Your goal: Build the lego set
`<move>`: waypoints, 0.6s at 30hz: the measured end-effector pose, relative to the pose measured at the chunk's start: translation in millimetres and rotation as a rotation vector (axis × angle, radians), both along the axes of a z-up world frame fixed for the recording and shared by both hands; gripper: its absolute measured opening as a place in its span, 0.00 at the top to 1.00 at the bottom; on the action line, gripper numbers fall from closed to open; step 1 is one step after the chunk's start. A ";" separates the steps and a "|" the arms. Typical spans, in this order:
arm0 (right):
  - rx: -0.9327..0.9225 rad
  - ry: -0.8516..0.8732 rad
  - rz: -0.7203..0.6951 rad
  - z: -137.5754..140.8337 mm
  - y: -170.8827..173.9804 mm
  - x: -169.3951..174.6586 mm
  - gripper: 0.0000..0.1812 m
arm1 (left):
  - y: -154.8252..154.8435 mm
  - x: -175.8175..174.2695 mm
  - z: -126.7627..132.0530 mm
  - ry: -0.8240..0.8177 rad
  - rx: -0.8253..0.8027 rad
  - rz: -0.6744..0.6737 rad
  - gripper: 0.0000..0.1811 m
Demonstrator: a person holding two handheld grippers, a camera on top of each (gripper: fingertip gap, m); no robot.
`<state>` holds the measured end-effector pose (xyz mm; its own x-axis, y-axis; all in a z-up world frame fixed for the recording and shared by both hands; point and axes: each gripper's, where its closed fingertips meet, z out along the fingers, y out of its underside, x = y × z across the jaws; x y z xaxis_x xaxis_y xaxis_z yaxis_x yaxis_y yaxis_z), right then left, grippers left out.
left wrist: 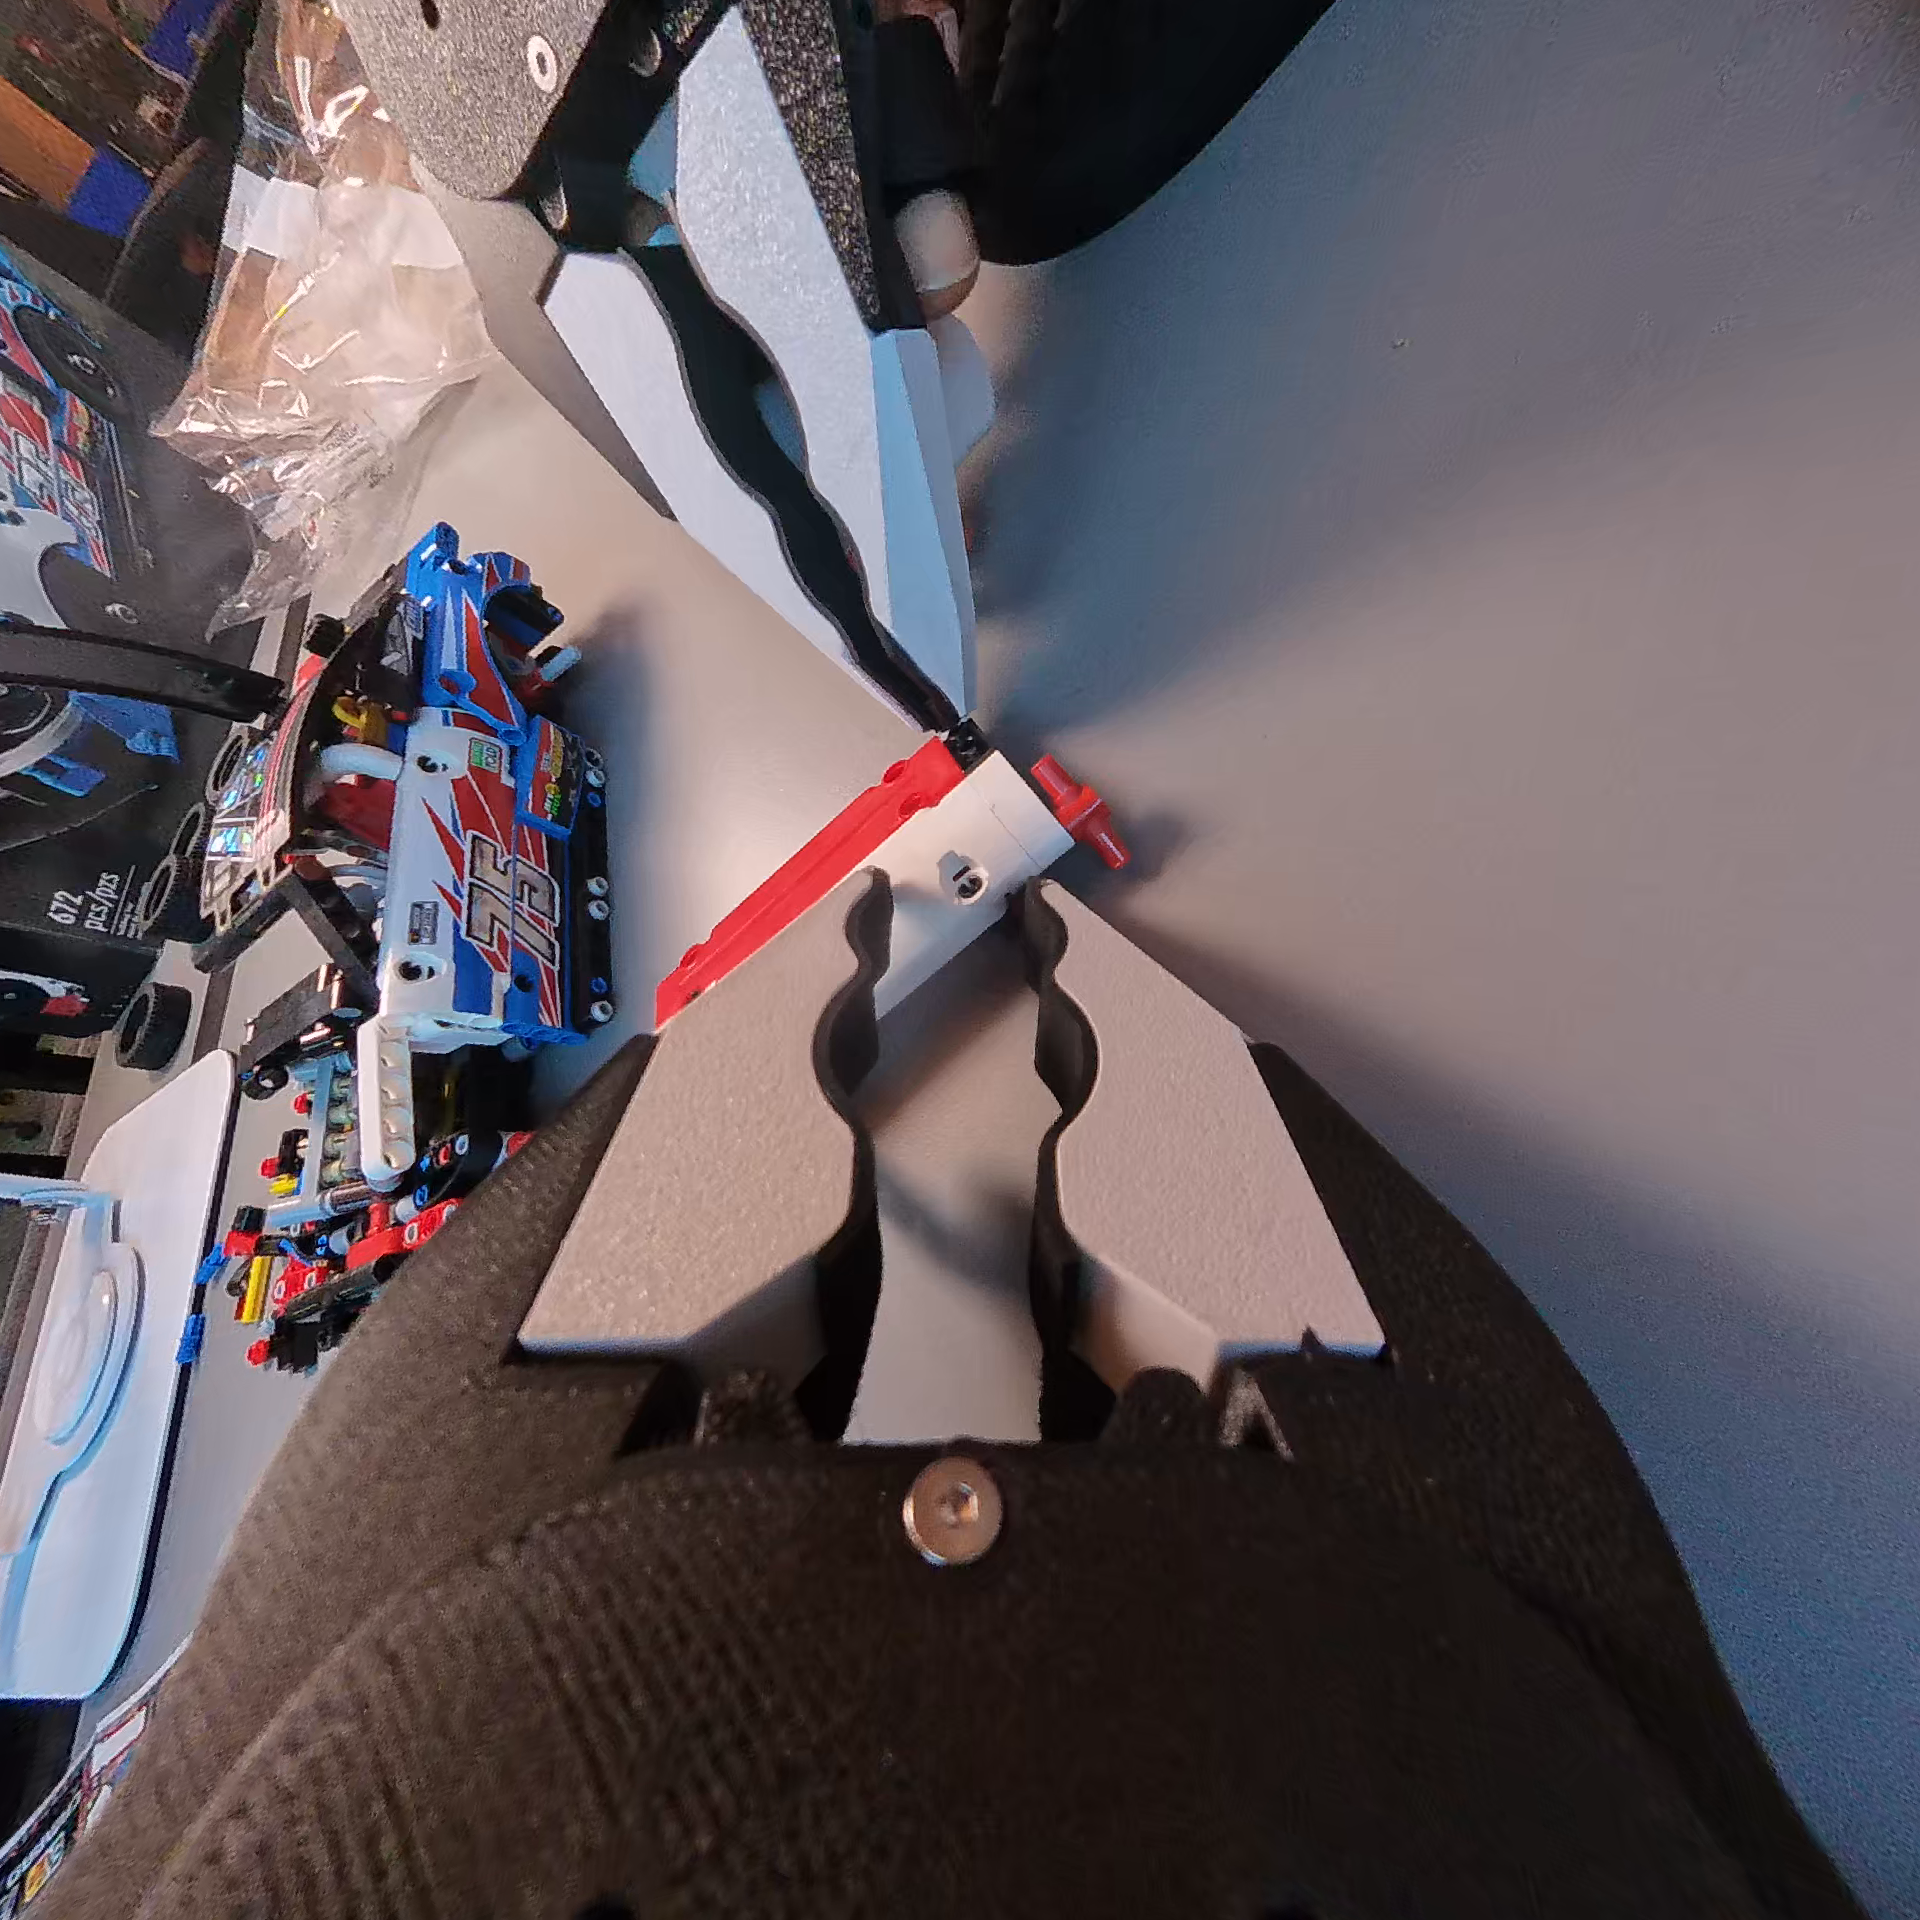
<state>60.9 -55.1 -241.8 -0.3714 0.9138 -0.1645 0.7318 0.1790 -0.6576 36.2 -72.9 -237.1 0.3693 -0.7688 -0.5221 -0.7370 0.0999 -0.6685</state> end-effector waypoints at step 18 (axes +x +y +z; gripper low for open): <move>0.073 0.045 -0.083 7.1 -39.1 23.5 0.90 | -31.3 -20.4 17.2 -0.300 -0.307 0.244 0.79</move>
<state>84.4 -94.2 -234.7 -0.2999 0.9505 -0.0816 0.7160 0.1677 -0.6777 15.9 -104.1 -219.9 0.6573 -0.7427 -0.1283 -0.4849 -0.2864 -0.8264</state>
